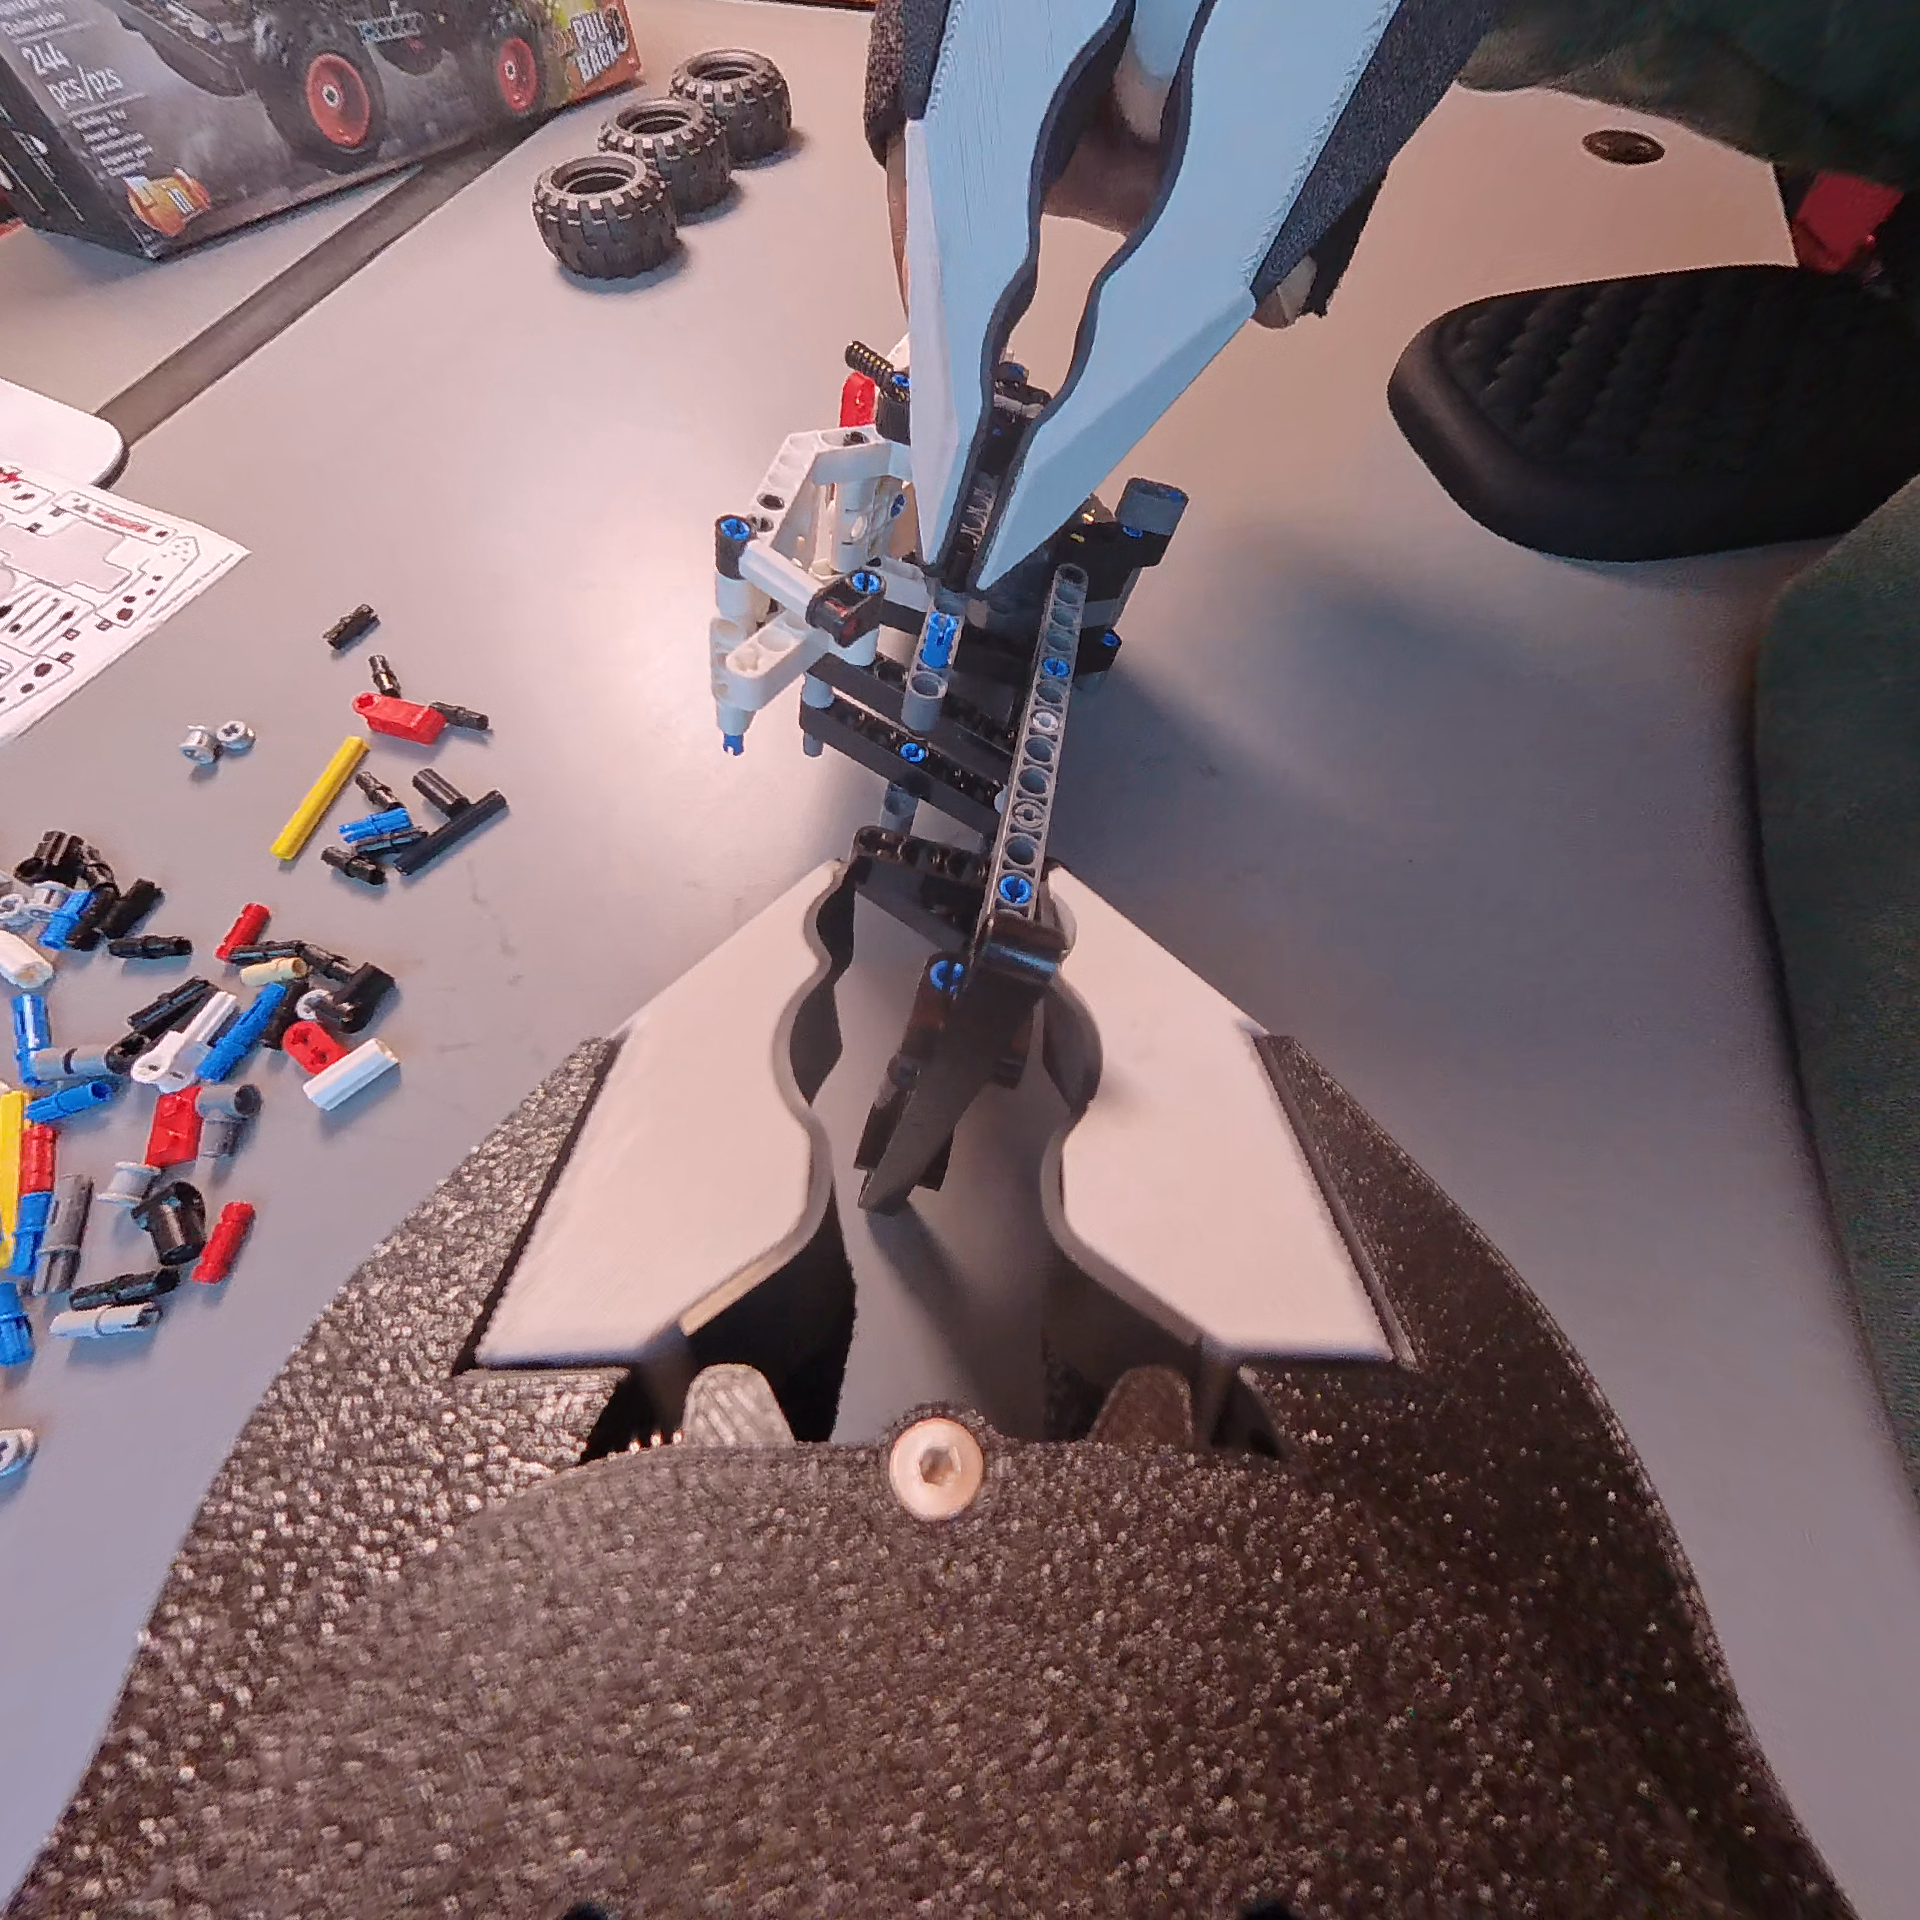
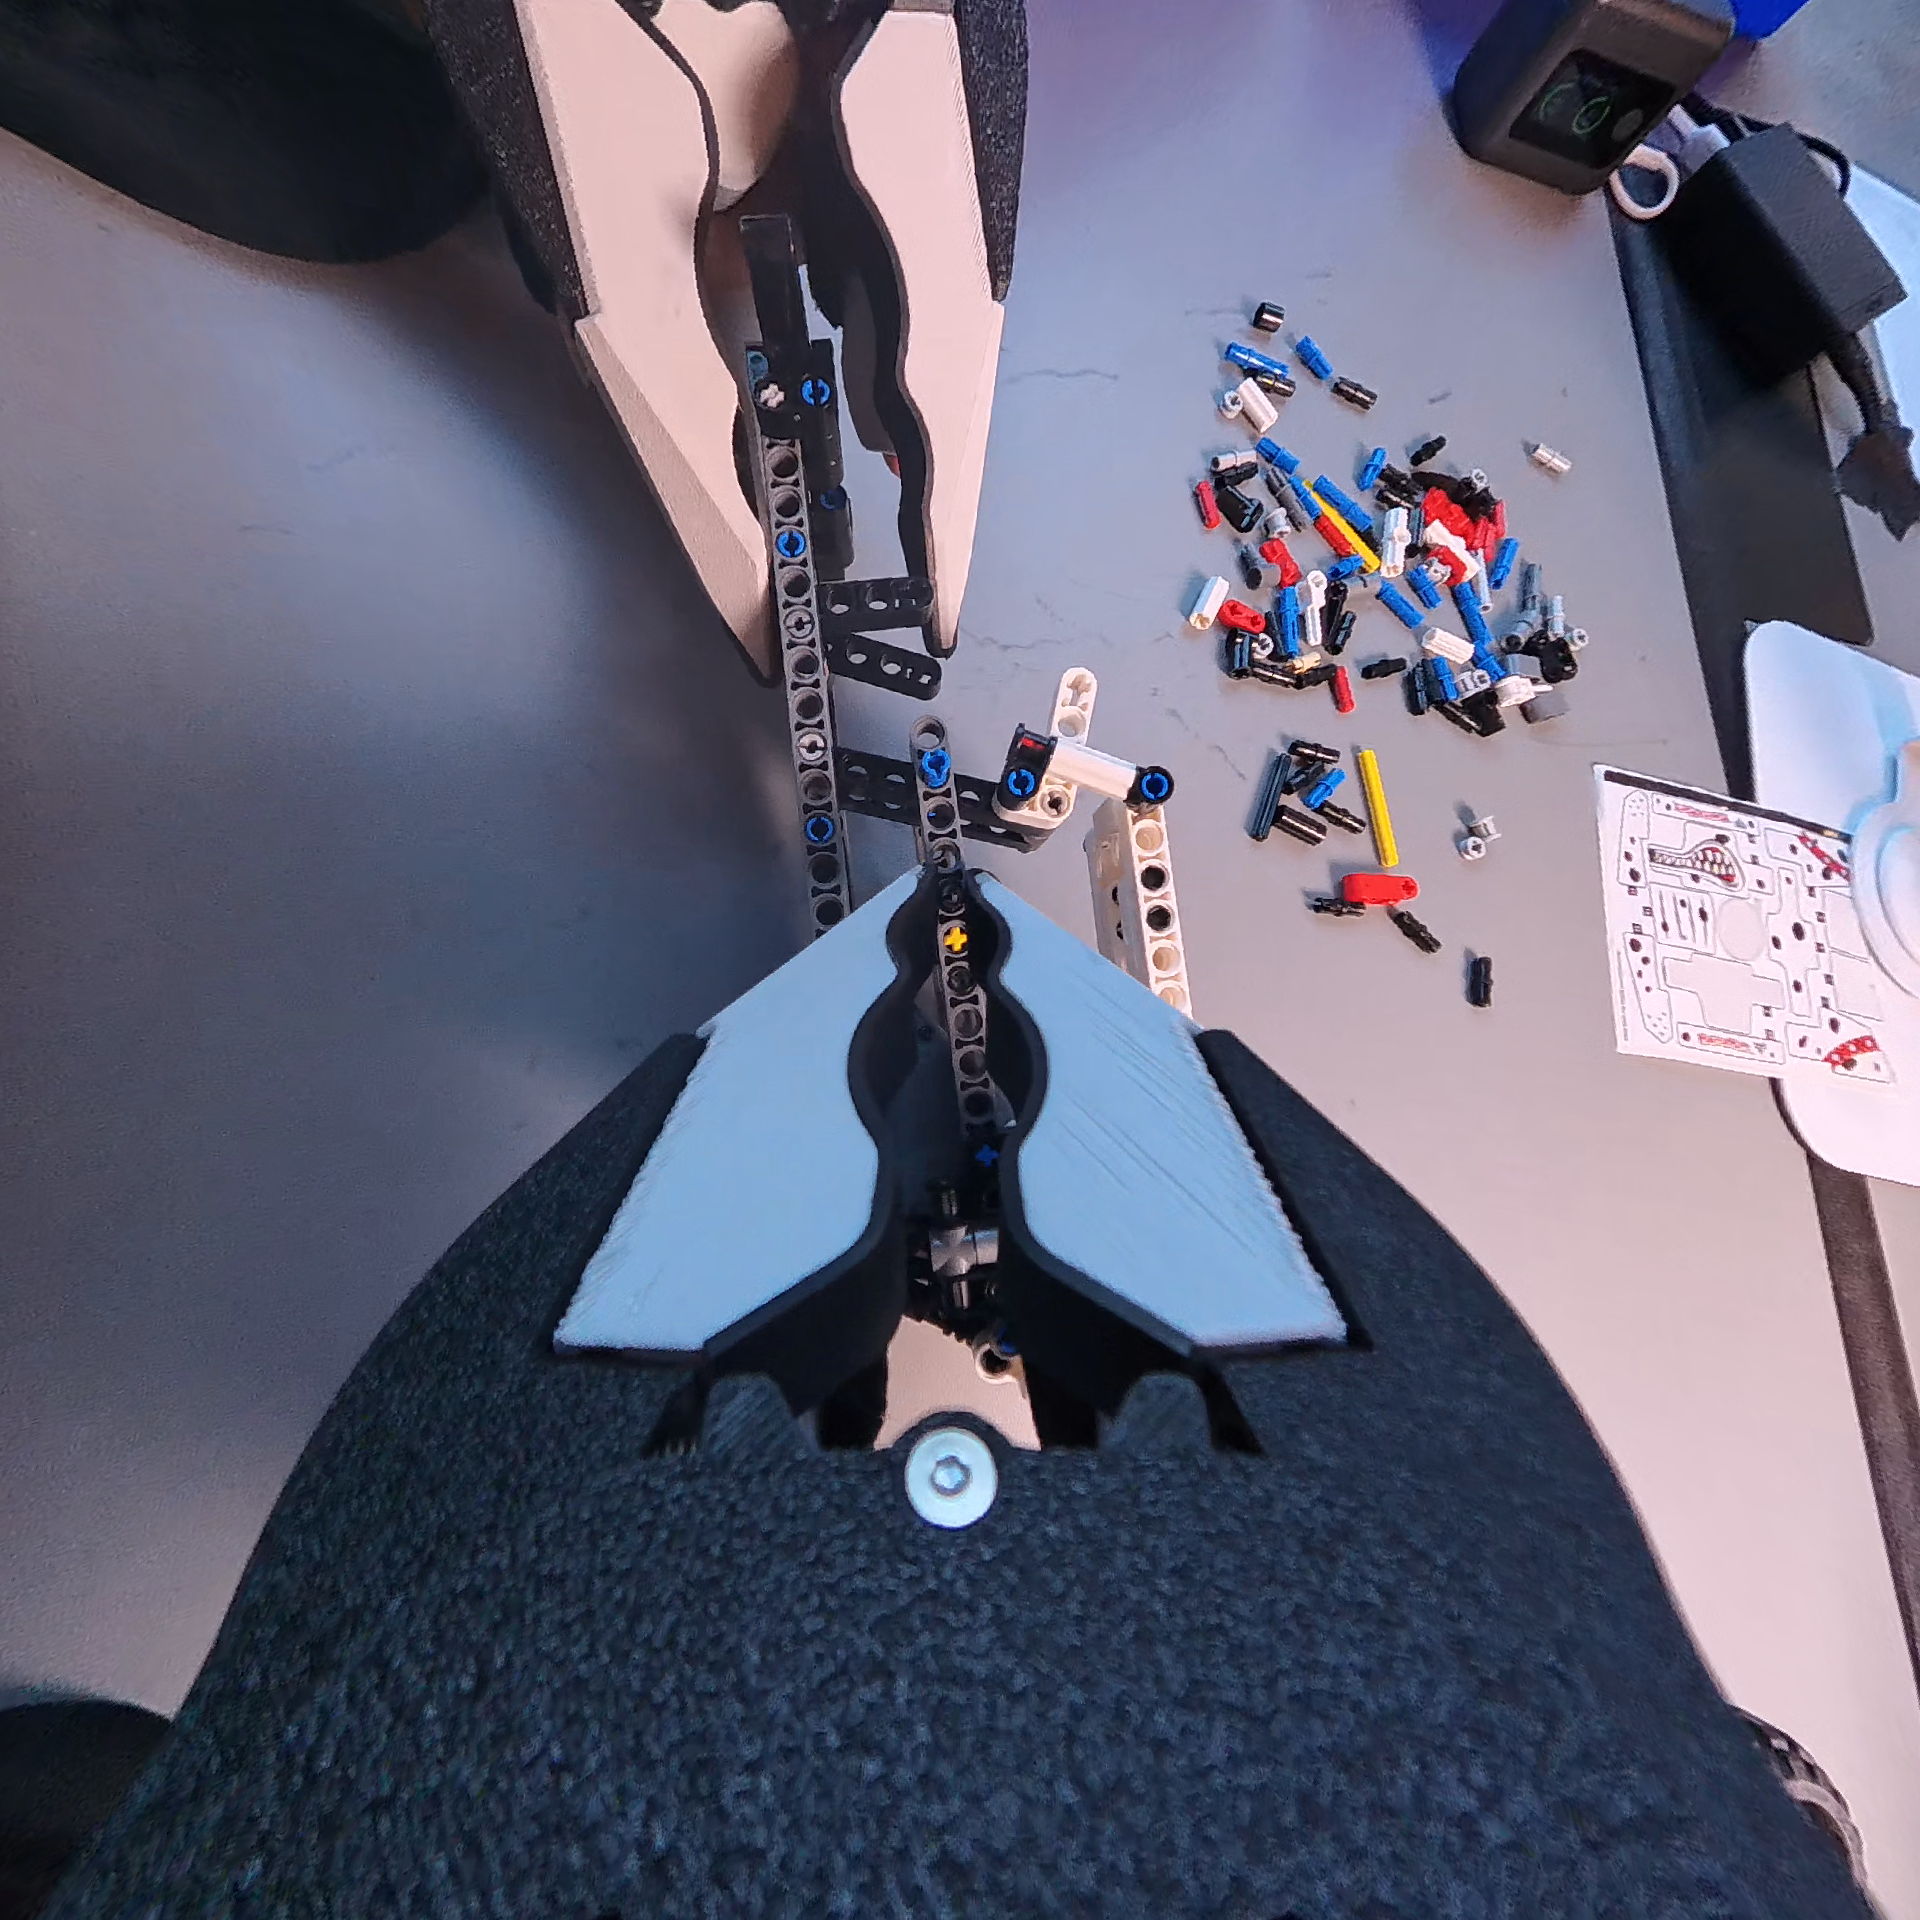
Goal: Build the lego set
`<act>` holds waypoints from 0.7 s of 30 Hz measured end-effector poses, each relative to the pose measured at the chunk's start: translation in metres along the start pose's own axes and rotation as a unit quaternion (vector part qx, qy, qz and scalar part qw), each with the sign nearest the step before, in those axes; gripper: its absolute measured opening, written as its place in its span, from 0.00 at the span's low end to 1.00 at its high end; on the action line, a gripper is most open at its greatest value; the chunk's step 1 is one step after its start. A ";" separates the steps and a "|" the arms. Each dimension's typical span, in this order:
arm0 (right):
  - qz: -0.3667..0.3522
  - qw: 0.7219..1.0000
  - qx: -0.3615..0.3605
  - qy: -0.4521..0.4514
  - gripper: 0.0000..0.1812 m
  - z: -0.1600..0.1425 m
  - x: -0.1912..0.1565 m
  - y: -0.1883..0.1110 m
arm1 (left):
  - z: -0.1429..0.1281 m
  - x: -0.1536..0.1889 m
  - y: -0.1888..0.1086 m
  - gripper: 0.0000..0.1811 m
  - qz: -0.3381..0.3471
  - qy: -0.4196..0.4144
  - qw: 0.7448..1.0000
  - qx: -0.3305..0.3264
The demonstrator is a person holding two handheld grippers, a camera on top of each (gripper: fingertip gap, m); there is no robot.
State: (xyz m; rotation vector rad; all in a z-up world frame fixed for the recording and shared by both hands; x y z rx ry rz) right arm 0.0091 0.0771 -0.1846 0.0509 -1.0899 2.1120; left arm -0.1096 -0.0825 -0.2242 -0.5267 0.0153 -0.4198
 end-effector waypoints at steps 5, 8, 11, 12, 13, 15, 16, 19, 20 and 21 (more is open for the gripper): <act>0.010 1.000 0.013 0.011 0.02 0.001 -0.002 0.001 | 0.004 0.004 0.003 0.25 -0.008 0.006 1.000 0.012; 0.015 1.000 0.020 0.004 0.02 0.005 -0.006 0.004 | 0.008 0.010 0.012 0.28 -0.016 0.023 1.000 0.003; 0.020 1.000 0.019 -0.007 0.02 0.010 -0.009 0.005 | 0.010 0.015 0.019 0.24 -0.010 0.041 0.999 -0.008; 0.021 1.000 0.019 -0.010 0.02 0.011 -0.009 0.005 | 0.011 0.015 0.018 0.23 -0.003 0.049 0.999 -0.008; 0.022 1.000 0.020 -0.009 0.01 0.011 -0.010 0.004 | 0.011 0.016 0.017 0.23 -0.002 0.051 0.999 -0.007; 0.022 0.999 0.026 -0.004 0.01 0.012 -0.011 0.002 | 0.011 0.016 0.015 0.22 -0.008 0.043 0.999 0.000; 0.023 0.999 0.029 0.000 0.01 0.012 -0.010 0.002 | 0.012 0.016 0.014 0.21 -0.011 0.039 0.999 0.004; 0.037 0.998 0.043 0.025 0.01 0.010 -0.010 0.001 | 0.011 0.018 0.014 0.21 -0.020 0.033 0.999 0.004; 0.040 0.998 0.046 0.030 0.01 0.009 -0.010 0.001 | 0.011 0.018 0.014 0.21 -0.022 0.031 0.999 0.002; 0.041 0.997 0.049 0.031 0.01 0.008 -0.010 0.001 | 0.011 0.019 0.015 0.20 -0.025 0.028 0.999 -0.003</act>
Point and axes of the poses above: each gripper's, where its closed fingertips meet, y out along the fingers, z out of its top, x = y × z across the jaws, the point moved 10 cm from there along -y, back along the fingers, and after that the axes turned 7 degrees about -y, right-handed, at the moved point
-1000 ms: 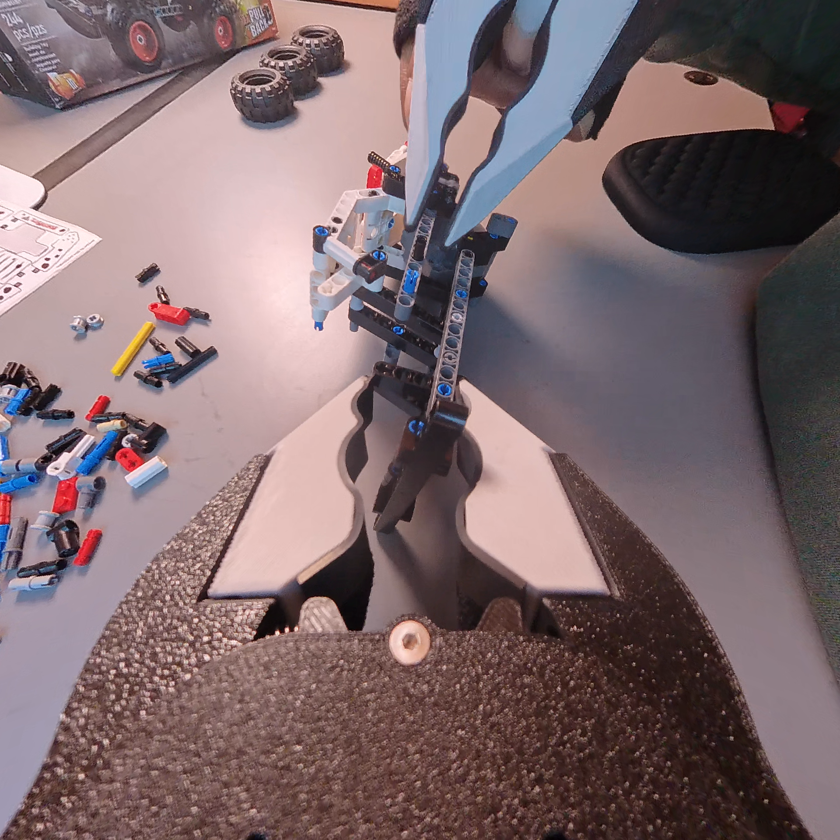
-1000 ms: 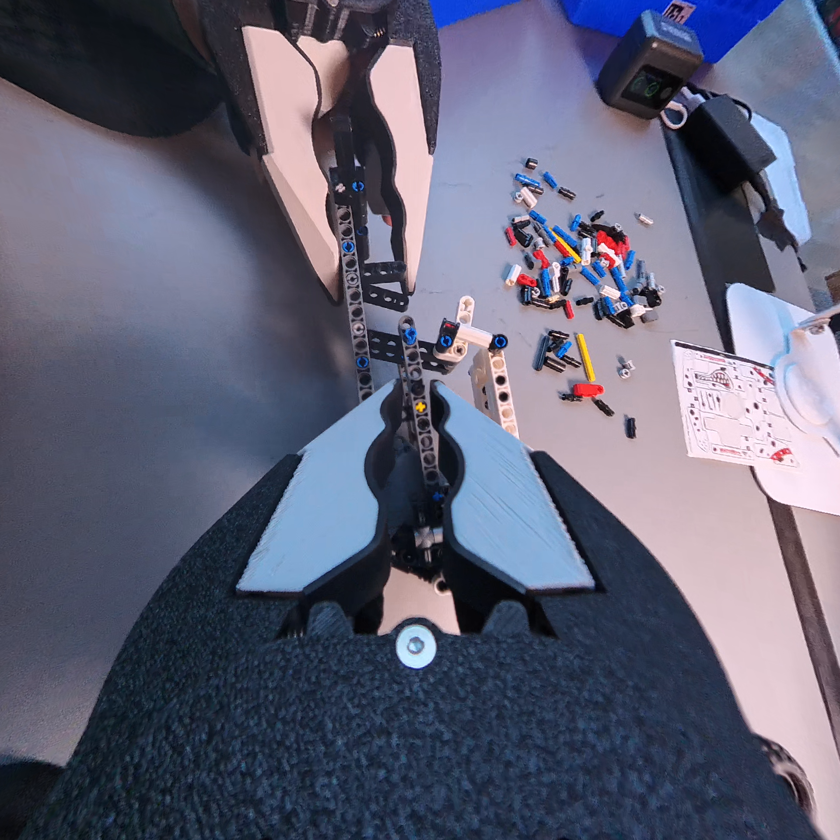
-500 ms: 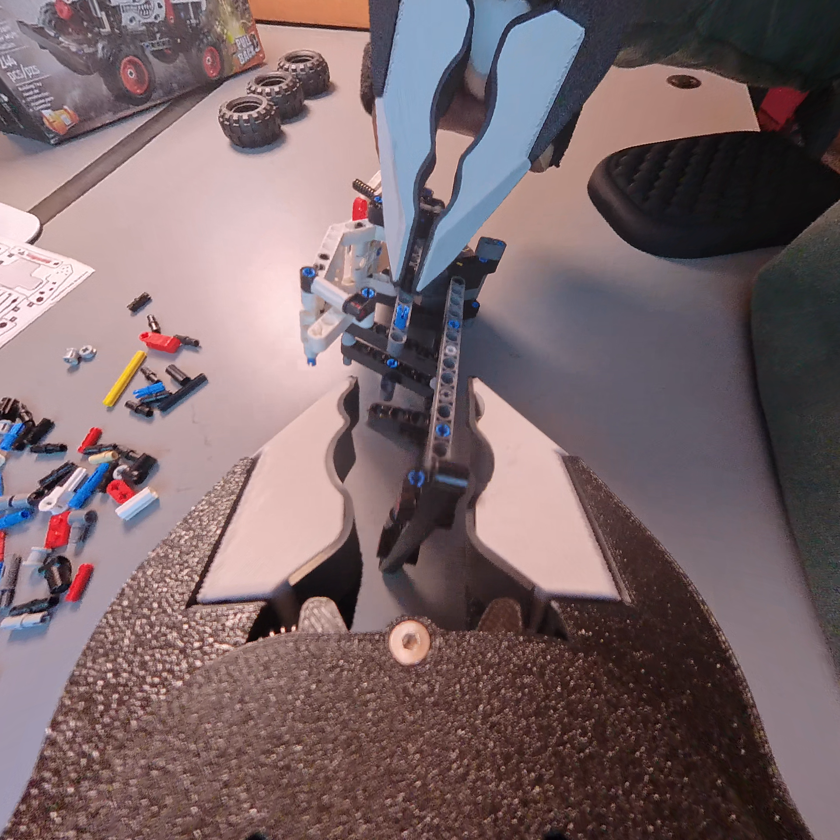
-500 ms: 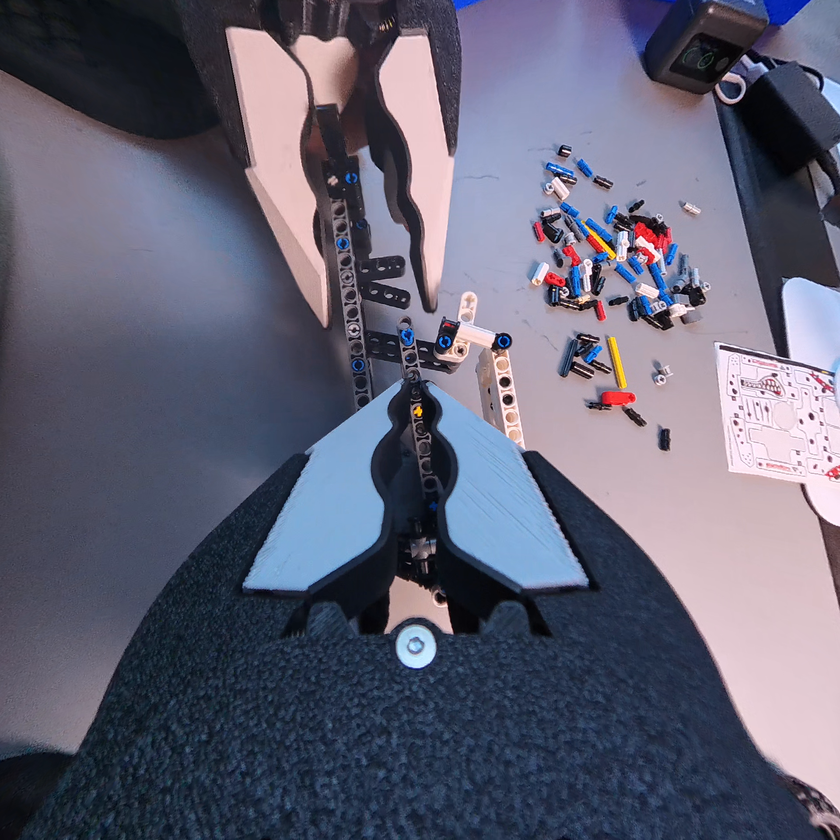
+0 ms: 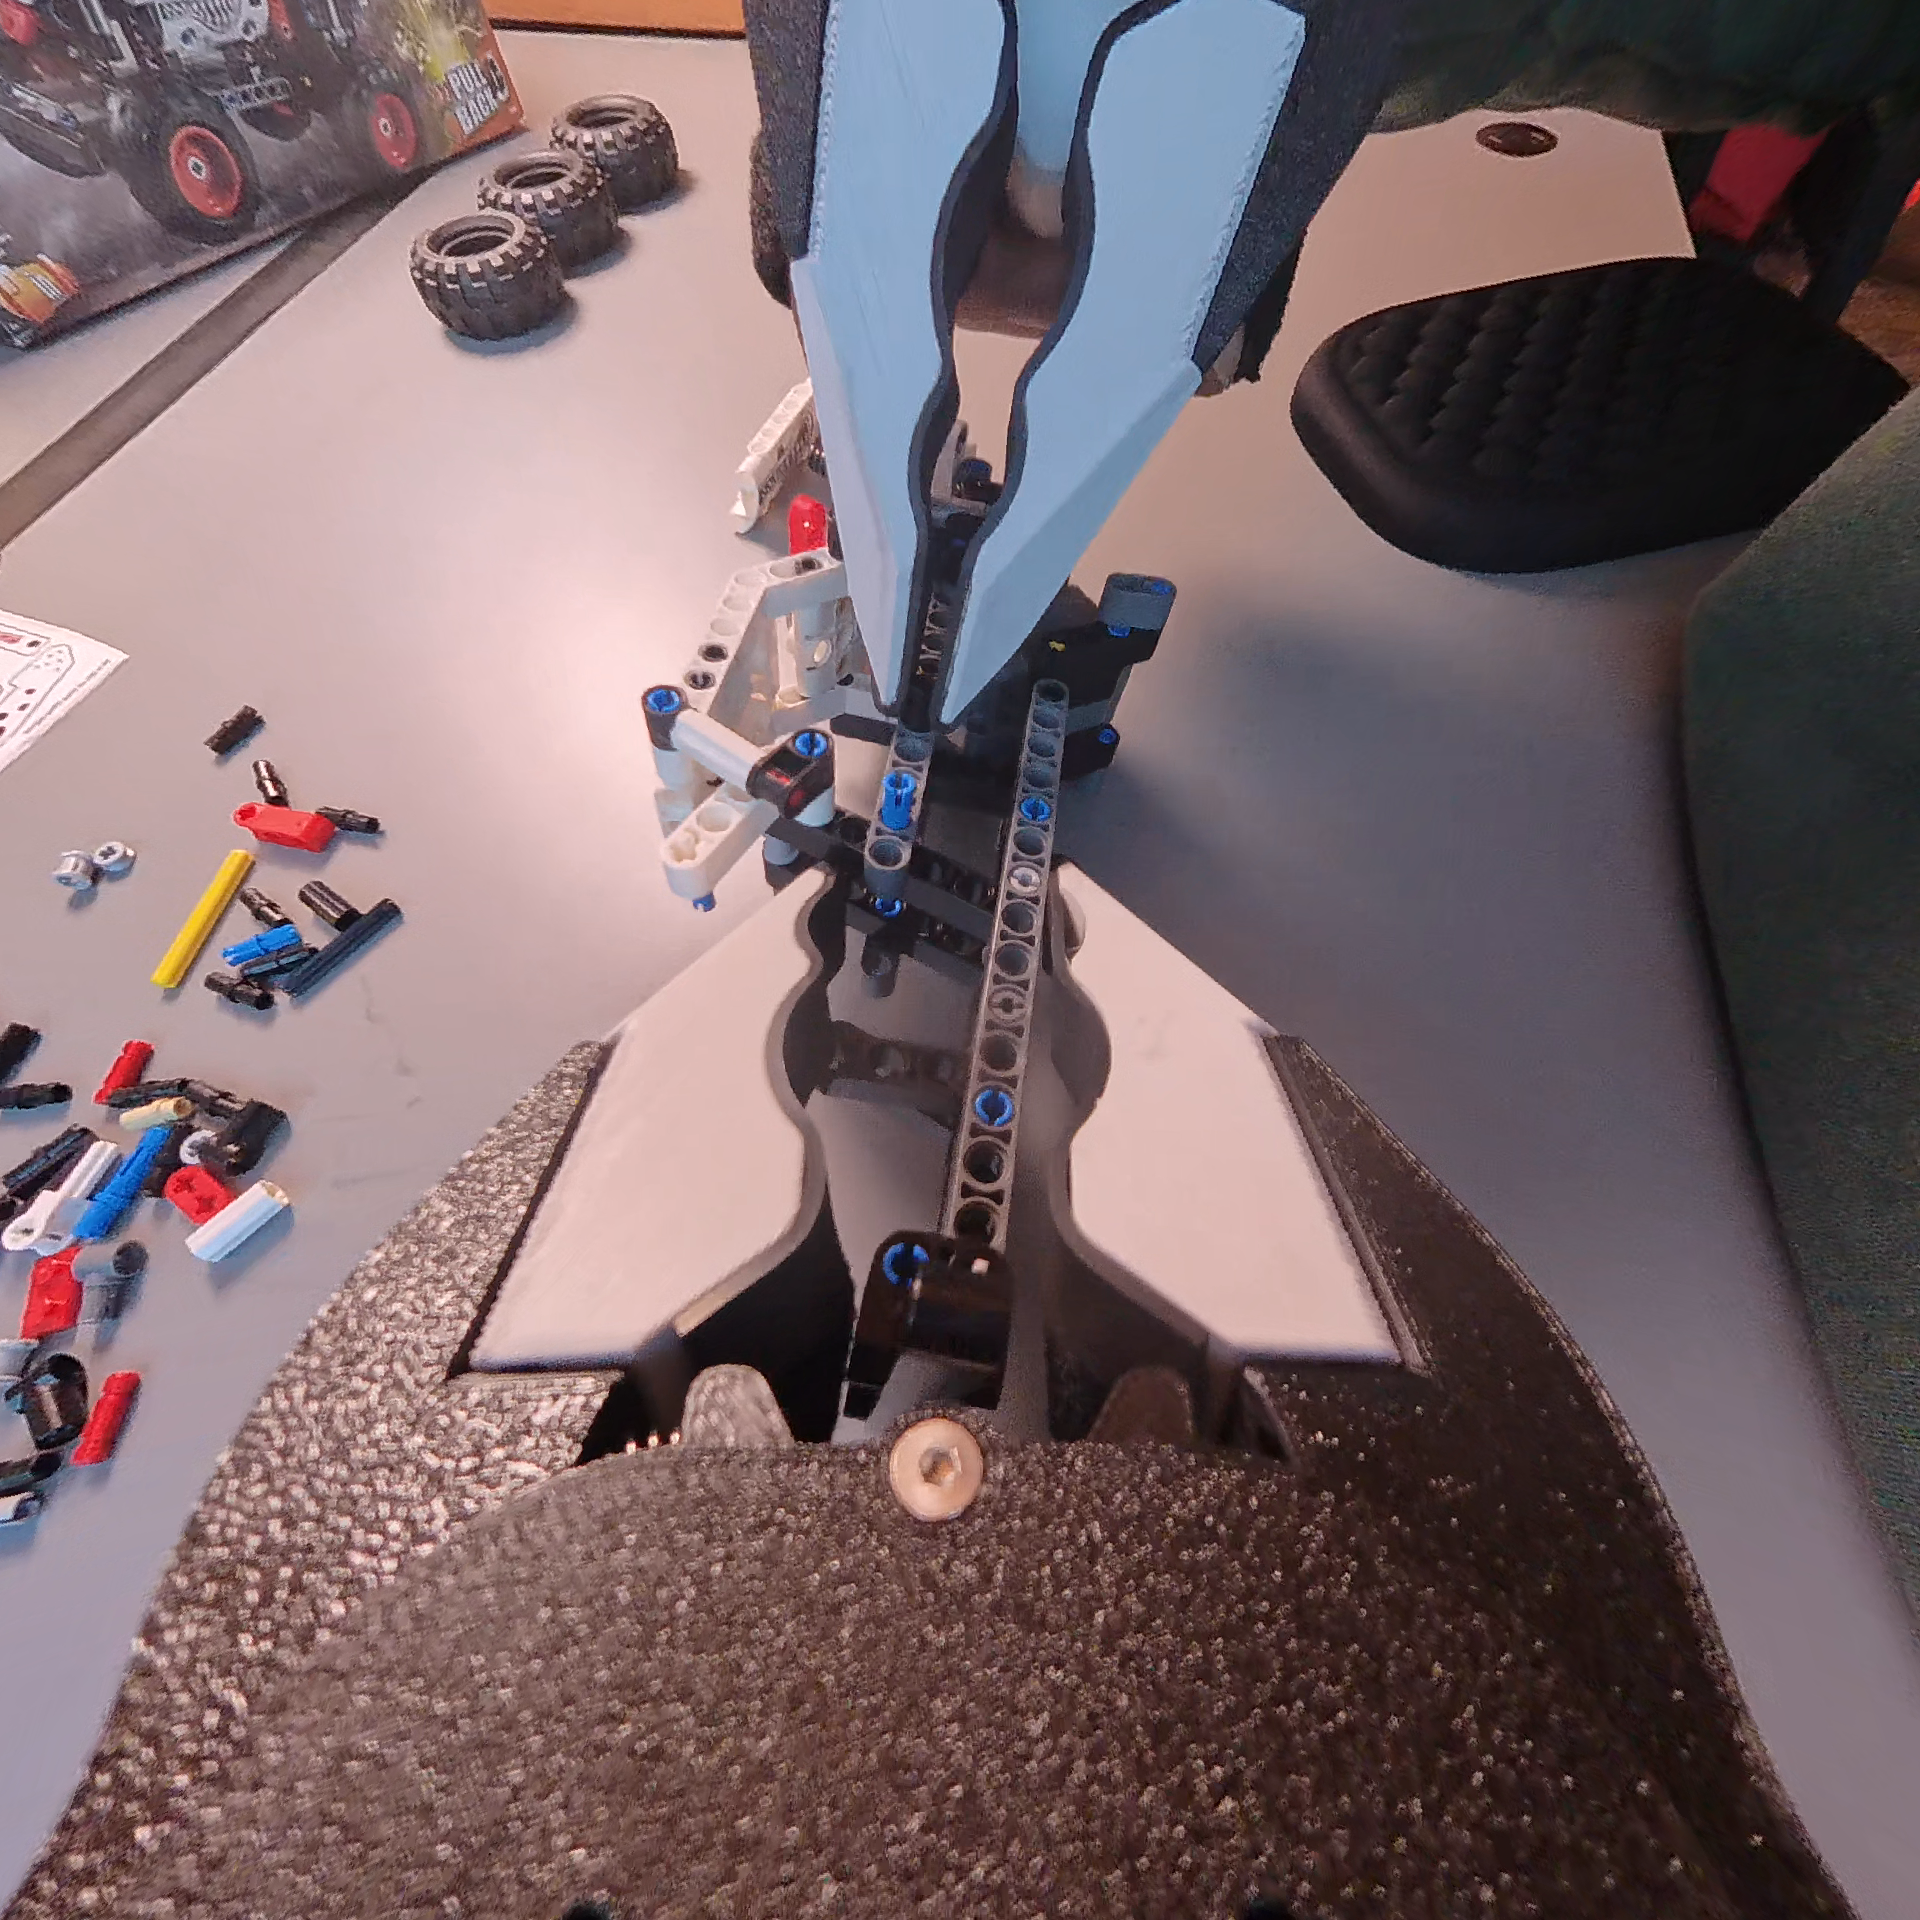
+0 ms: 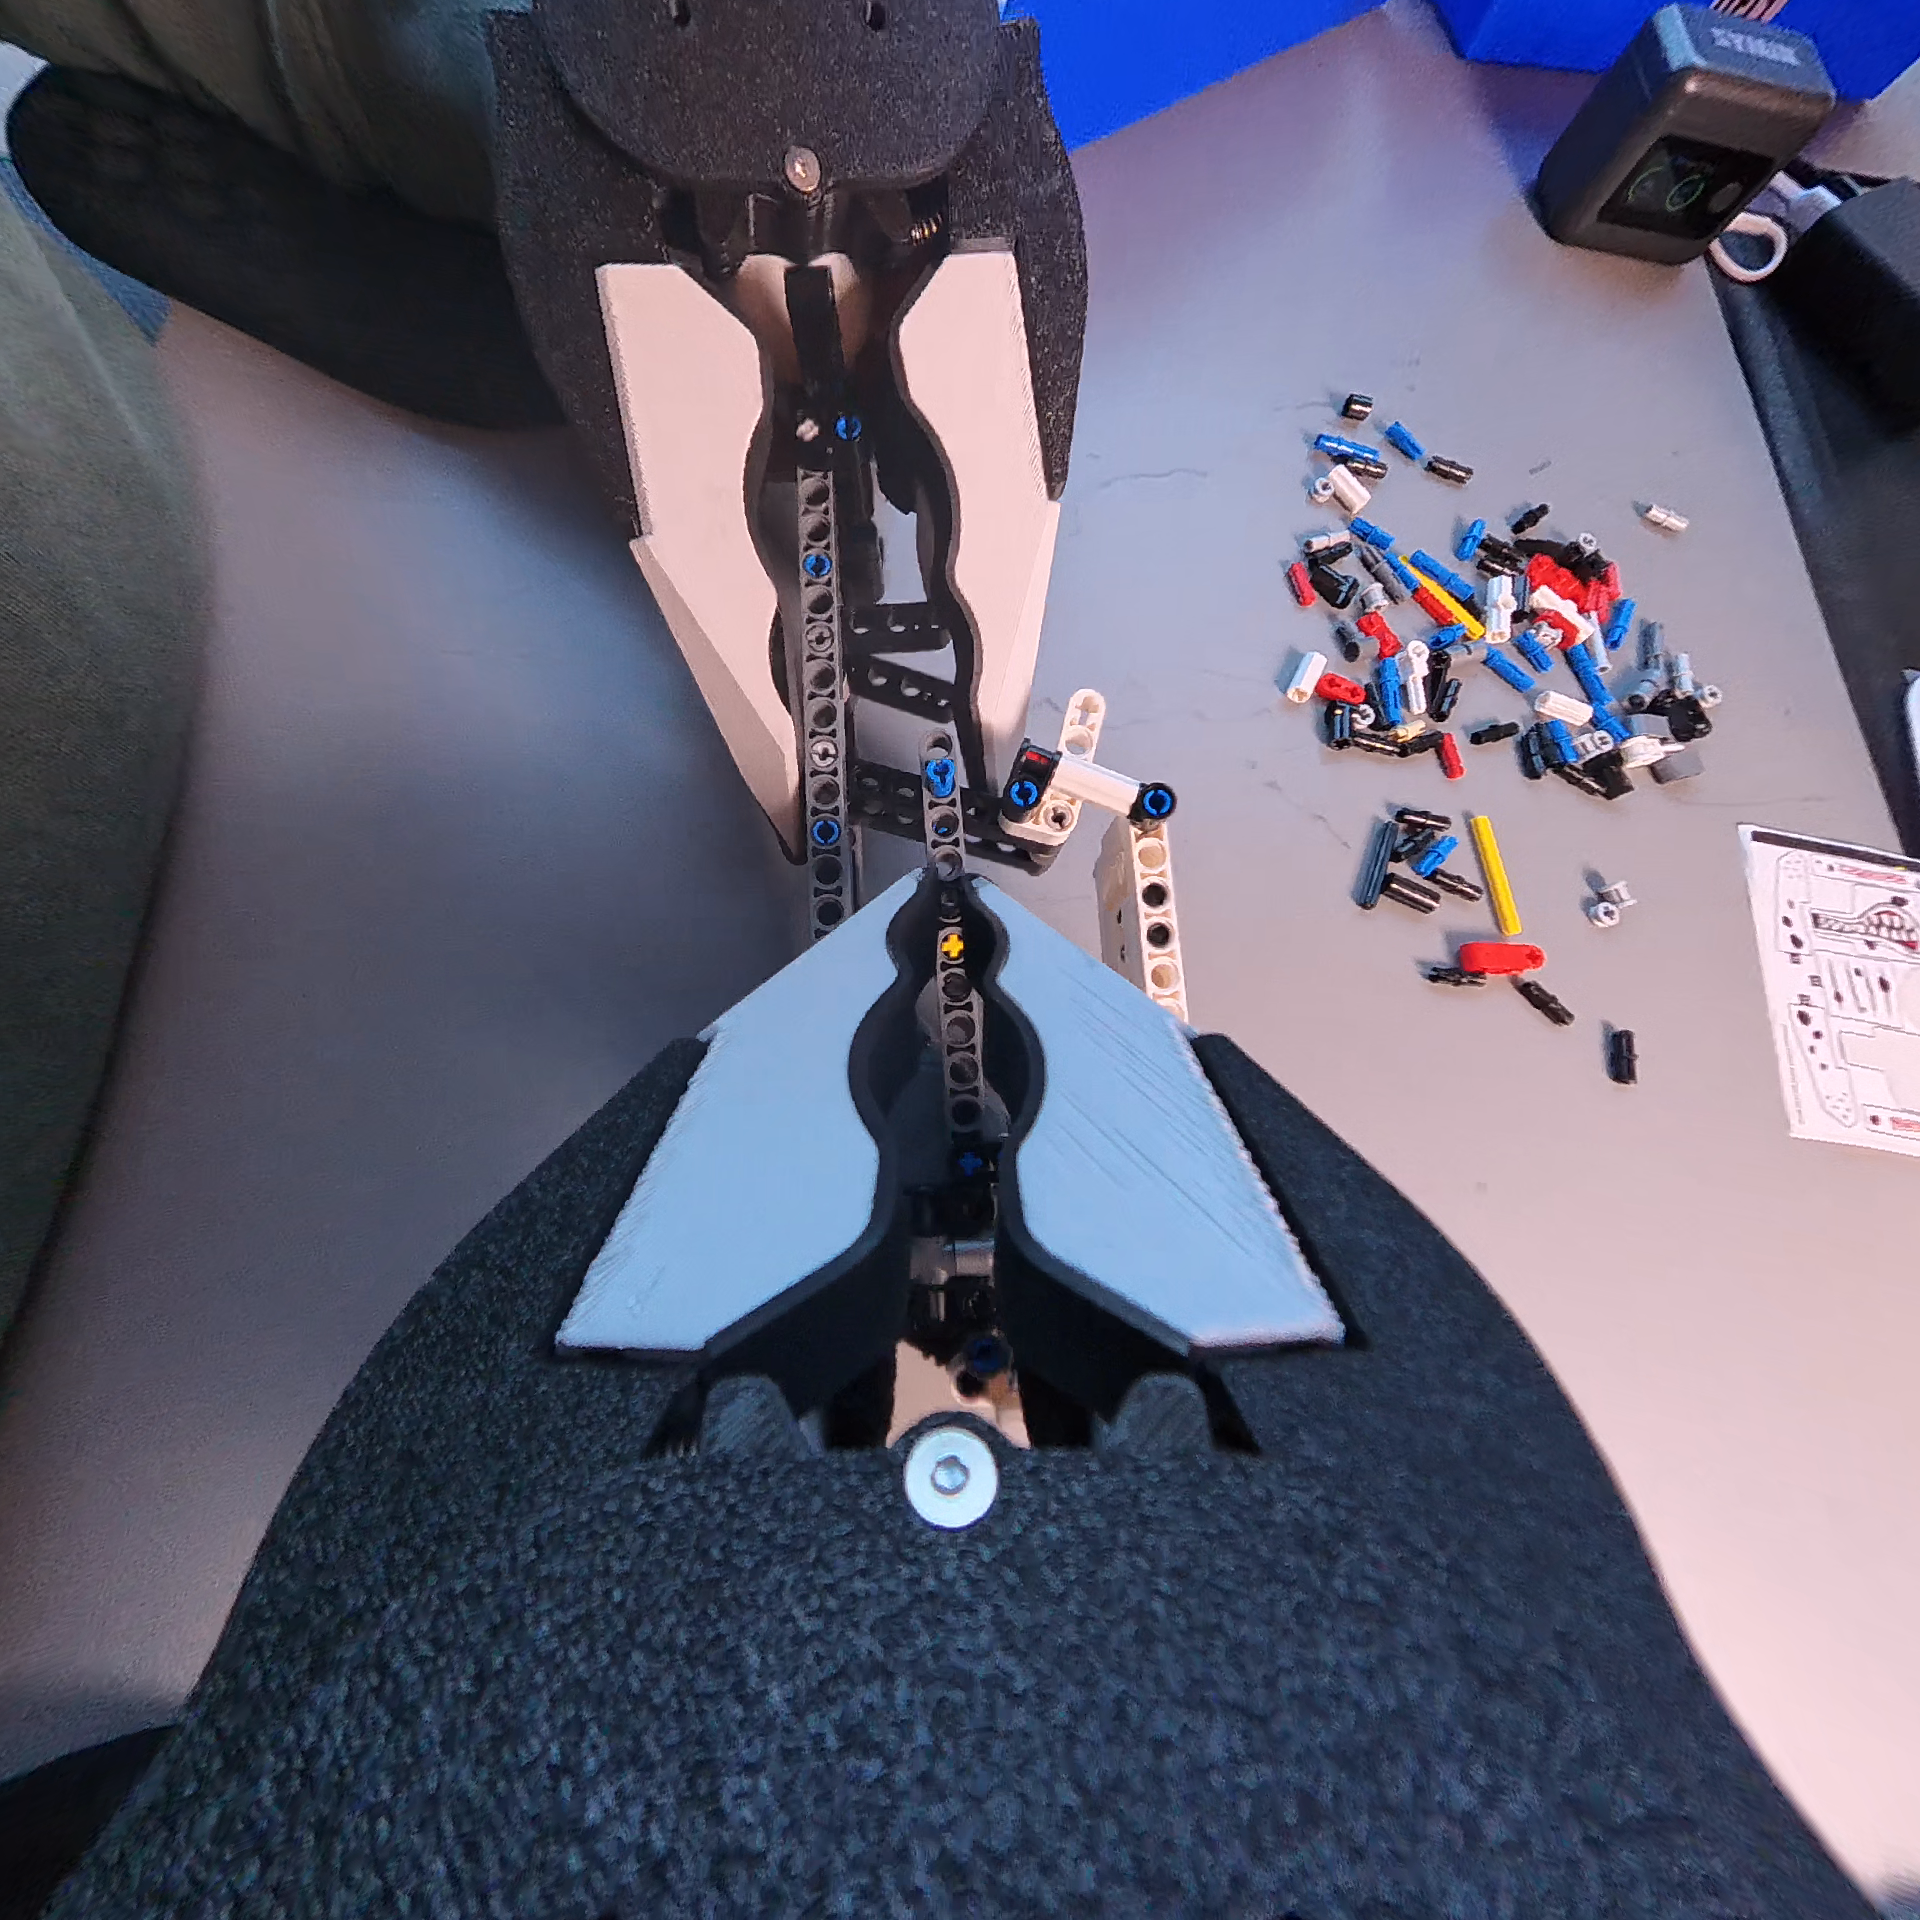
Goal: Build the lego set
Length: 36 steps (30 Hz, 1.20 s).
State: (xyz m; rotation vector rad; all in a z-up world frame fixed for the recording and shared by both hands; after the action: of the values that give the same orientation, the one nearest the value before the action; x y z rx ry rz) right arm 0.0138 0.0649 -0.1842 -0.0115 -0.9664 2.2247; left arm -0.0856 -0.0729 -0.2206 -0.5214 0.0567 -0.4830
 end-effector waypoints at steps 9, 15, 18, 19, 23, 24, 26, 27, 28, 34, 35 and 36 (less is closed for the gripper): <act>-0.012 0.997 0.071 0.013 0.01 0.014 0.003 -0.014 | -0.002 0.002 0.003 0.19 -0.006 -0.001 1.000 -0.006; -0.052 0.987 0.114 0.096 0.02 0.005 0.021 -0.040 | -0.003 0.002 0.002 0.19 -0.007 -0.007 1.000 -0.002; -0.065 0.982 0.115 0.131 0.02 -0.004 0.017 -0.049 | -0.003 -0.002 0.002 0.19 -0.010 -0.027 1.000 0.001; -0.064 0.980 0.121 0.144 0.02 -0.007 0.014 -0.052 | -0.003 -0.004 0.001 0.19 -0.013 -0.039 0.999 0.001; -0.049 0.985 0.095 0.138 0.02 -0.025 -0.007 -0.063 | -0.003 -0.010 0.000 0.19 -0.017 -0.071 0.997 0.002; -0.053 0.988 0.071 0.127 0.02 -0.032 -0.012 -0.064 | -0.003 -0.010 0.000 0.19 -0.016 -0.071 0.997 0.002; -0.057 0.993 0.023 0.099 0.02 -0.046 -0.025 -0.063 | -0.003 -0.009 0.000 0.19 -0.014 -0.066 0.998 0.002; -0.060 0.994 0.005 0.090 0.02 -0.053 -0.030 -0.060 | -0.003 -0.009 0.000 0.19 -0.012 -0.064 0.998 0.002; -0.070 0.994 -0.021 0.082 0.02 -0.060 -0.034 -0.056 | -0.003 -0.009 0.000 0.19 -0.009 -0.061 0.998 0.003; -0.114 0.985 -0.125 0.037 0.03 -0.092 -0.042 -0.033 | -0.003 -0.007 0.001 0.20 0.033 -0.015 0.999 0.000; -0.111 0.986 -0.114 0.042 0.03 -0.092 -0.042 -0.033 | -0.004 -0.006 0.001 0.20 0.036 -0.010 0.999 -0.001; -0.102 0.987 -0.115 0.054 0.06 -0.092 -0.041 -0.035 | -0.004 -0.005 0.001 0.22 0.039 -0.008 0.999 -0.001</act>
State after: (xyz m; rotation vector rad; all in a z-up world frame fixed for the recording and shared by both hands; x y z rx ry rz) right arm 0.0901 0.1156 -0.2389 -0.1296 -1.1078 1.8972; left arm -0.0907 -0.0718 -0.2245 -0.5224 0.0626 -0.4028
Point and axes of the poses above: each gripper's, where its closed fingertips meet, y out along the fingers, z out of its top, x = y × z across the jaws, the point moved 10 cm from there along -y, back along the fingers, and after that the axes turned 7 degrees about -y, right-handed, at the moved point
